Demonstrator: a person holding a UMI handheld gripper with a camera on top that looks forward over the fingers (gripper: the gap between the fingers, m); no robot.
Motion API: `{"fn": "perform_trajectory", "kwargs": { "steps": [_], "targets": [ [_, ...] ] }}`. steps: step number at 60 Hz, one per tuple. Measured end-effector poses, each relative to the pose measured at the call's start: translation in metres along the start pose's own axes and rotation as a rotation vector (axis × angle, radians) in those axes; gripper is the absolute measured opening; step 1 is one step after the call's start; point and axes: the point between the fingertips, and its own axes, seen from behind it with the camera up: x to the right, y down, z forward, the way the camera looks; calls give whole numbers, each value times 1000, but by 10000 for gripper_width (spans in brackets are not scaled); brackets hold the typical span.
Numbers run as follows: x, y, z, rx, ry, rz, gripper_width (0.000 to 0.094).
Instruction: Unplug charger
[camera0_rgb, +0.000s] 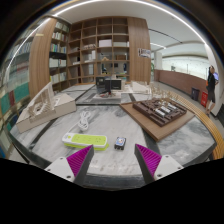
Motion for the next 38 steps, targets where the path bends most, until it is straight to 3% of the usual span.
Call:
{"fn": "perform_trajectory", "kwargs": {
  "steps": [16, 38],
  "targets": [
    [-47, -6, -73, 46, -80, -53, 850],
    [-13, 1, -91, 89, -15, -123, 849]
  ]
}}
